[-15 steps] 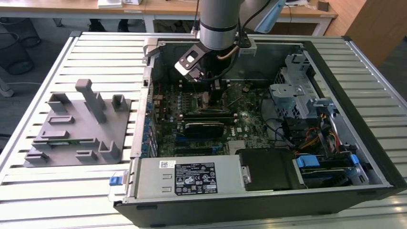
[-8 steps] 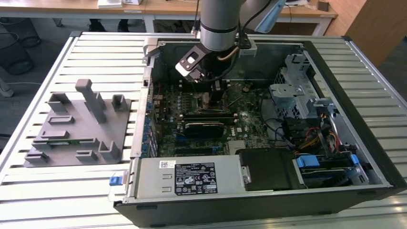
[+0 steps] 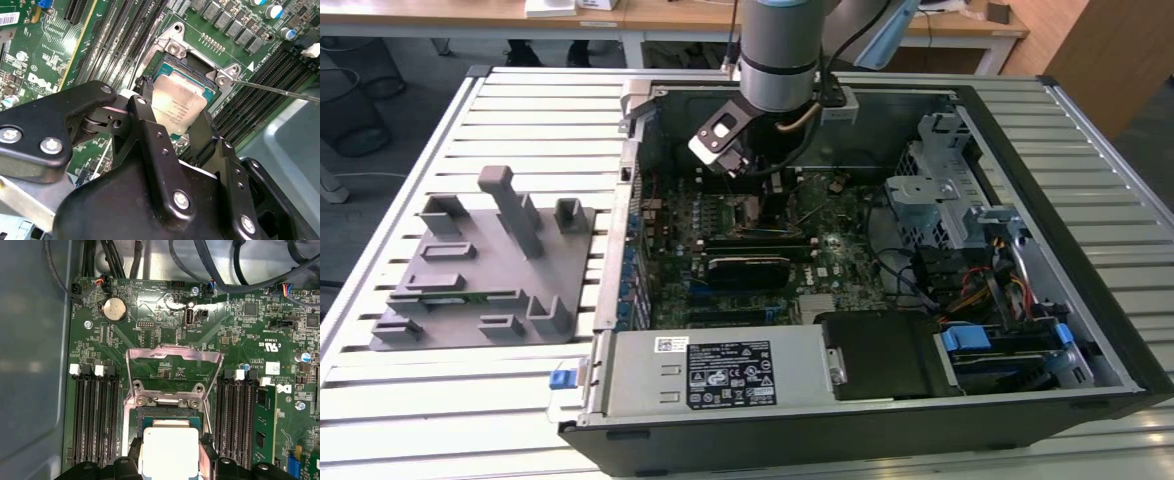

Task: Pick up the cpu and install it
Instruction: 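Place the cpu into insertion slot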

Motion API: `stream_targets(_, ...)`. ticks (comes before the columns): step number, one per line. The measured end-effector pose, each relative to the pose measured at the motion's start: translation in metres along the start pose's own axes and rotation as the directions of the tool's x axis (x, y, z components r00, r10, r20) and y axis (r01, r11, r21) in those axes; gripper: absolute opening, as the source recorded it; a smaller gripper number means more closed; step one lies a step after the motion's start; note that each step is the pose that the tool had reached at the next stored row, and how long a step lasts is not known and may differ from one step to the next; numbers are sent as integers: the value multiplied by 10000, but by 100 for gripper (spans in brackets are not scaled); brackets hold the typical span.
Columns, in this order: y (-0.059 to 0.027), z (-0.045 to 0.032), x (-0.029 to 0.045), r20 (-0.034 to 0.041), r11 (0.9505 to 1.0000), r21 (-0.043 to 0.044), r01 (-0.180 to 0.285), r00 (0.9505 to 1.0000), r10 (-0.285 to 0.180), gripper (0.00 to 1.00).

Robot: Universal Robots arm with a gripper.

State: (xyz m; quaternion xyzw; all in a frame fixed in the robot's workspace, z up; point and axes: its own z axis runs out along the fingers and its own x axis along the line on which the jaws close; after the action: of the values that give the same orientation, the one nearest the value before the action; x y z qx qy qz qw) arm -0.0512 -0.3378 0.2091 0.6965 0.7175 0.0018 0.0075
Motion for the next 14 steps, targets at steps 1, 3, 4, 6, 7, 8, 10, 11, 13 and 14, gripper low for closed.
stream_targets(1,0,8,0,0,10000,0,0,10000,0,53)
stream_targets(3,0,27,0,-1,10000,0,-1,10000,1,53)
stream_targets(4,1,36,0,-1,10000,0,-1,10000,1,53)
stream_targets(6,2,53,1,0,10000,0,-5,10000,5,53)
stream_targets(7,2,60,1,-1,10000,0,-9,10000,9,53)
stream_targets(8,2,67,1,0,10000,0,-14,10000,14,53)
stream_targets(10,3,79,1,-1,10000,0,-26,10000,26,53)
stream_targets(11,4,86,2,0,10000,0,-33,10000,33,53)
stream_targets(13,4,100,2,0,10000,0,-48,10000,48,53)
stream_targets(14,4,107,3,0,10000,0,-56,10000,56,53)
